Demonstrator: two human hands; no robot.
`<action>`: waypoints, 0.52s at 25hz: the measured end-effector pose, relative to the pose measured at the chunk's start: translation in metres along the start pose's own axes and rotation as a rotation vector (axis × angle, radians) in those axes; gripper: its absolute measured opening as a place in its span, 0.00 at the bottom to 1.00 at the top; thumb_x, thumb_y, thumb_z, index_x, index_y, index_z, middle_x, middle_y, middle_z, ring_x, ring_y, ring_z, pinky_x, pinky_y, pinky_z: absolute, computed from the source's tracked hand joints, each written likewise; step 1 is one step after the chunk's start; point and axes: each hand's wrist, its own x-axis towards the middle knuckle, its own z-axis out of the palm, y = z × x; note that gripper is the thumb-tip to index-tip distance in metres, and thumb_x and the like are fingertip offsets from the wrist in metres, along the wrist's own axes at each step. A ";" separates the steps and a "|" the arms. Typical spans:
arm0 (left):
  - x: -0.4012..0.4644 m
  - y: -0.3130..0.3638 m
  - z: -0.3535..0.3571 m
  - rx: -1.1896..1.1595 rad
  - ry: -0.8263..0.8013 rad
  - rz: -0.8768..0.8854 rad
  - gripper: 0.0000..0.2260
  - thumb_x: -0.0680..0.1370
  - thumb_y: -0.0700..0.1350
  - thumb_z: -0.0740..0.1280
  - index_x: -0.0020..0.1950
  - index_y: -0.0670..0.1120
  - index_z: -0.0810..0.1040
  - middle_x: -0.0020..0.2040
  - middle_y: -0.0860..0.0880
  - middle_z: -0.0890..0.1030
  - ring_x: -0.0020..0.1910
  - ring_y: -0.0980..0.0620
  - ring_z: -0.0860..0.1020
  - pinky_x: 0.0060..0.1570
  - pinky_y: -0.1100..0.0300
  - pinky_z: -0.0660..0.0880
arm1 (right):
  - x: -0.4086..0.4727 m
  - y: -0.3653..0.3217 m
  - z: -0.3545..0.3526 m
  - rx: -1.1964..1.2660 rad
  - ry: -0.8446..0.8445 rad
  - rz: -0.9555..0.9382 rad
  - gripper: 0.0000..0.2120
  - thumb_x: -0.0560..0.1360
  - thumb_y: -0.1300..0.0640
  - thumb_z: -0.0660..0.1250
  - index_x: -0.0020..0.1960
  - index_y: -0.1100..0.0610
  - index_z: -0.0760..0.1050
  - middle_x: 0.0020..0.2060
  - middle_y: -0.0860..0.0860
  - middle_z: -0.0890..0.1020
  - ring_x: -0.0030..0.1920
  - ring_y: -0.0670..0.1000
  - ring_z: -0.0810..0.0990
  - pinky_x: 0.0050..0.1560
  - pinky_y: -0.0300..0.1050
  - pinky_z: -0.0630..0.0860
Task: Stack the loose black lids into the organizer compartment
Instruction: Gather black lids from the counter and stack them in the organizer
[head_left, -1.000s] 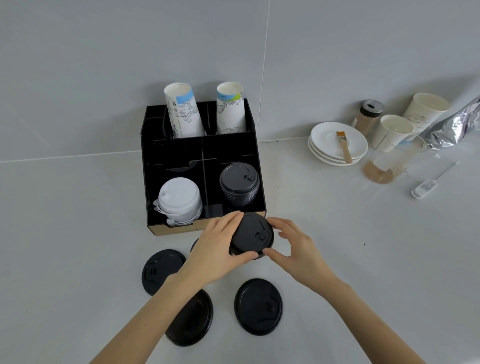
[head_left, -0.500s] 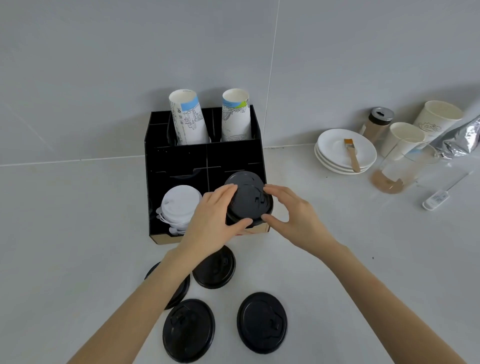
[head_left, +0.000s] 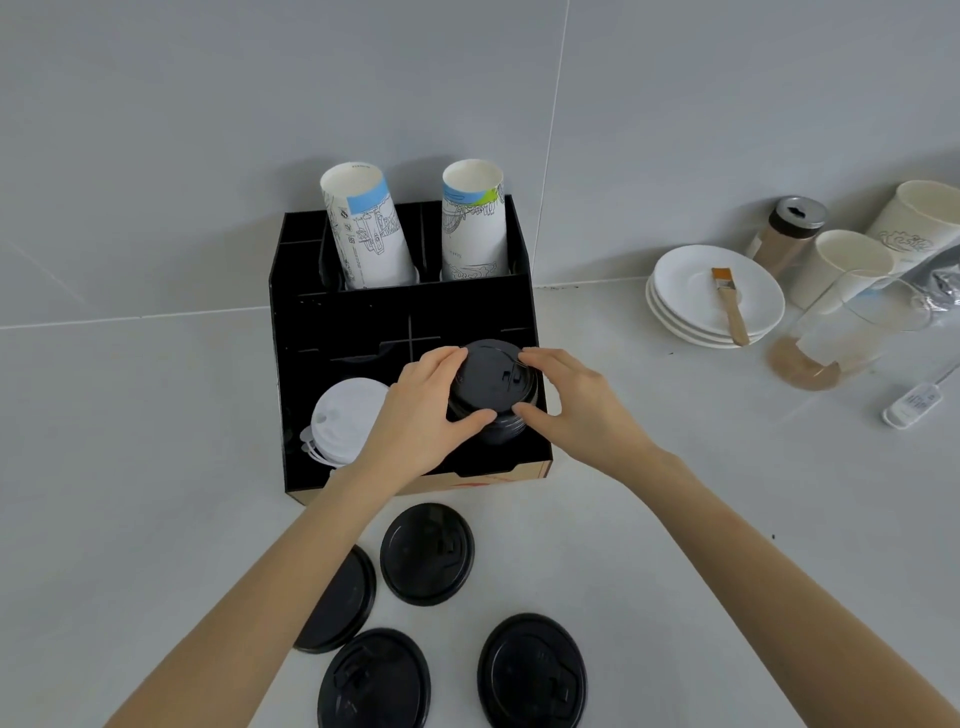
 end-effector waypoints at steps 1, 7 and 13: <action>0.000 -0.001 0.002 -0.002 -0.007 -0.008 0.30 0.72 0.50 0.68 0.69 0.44 0.59 0.71 0.46 0.64 0.68 0.45 0.63 0.67 0.53 0.62 | 0.000 0.000 0.001 -0.014 -0.009 0.001 0.24 0.73 0.59 0.65 0.67 0.59 0.63 0.68 0.55 0.69 0.67 0.54 0.66 0.66 0.42 0.62; 0.001 -0.001 0.010 0.020 -0.030 -0.023 0.30 0.73 0.50 0.66 0.70 0.43 0.58 0.72 0.45 0.62 0.69 0.45 0.62 0.67 0.53 0.61 | 0.000 0.004 0.010 -0.083 0.005 0.004 0.24 0.73 0.60 0.64 0.67 0.62 0.62 0.67 0.56 0.68 0.65 0.57 0.65 0.65 0.46 0.65; -0.001 0.002 0.009 0.013 -0.045 -0.035 0.30 0.73 0.49 0.66 0.70 0.44 0.57 0.73 0.46 0.59 0.71 0.45 0.58 0.69 0.51 0.59 | -0.004 0.000 0.011 -0.098 0.017 0.019 0.24 0.73 0.59 0.63 0.67 0.60 0.61 0.68 0.56 0.67 0.66 0.56 0.65 0.66 0.48 0.65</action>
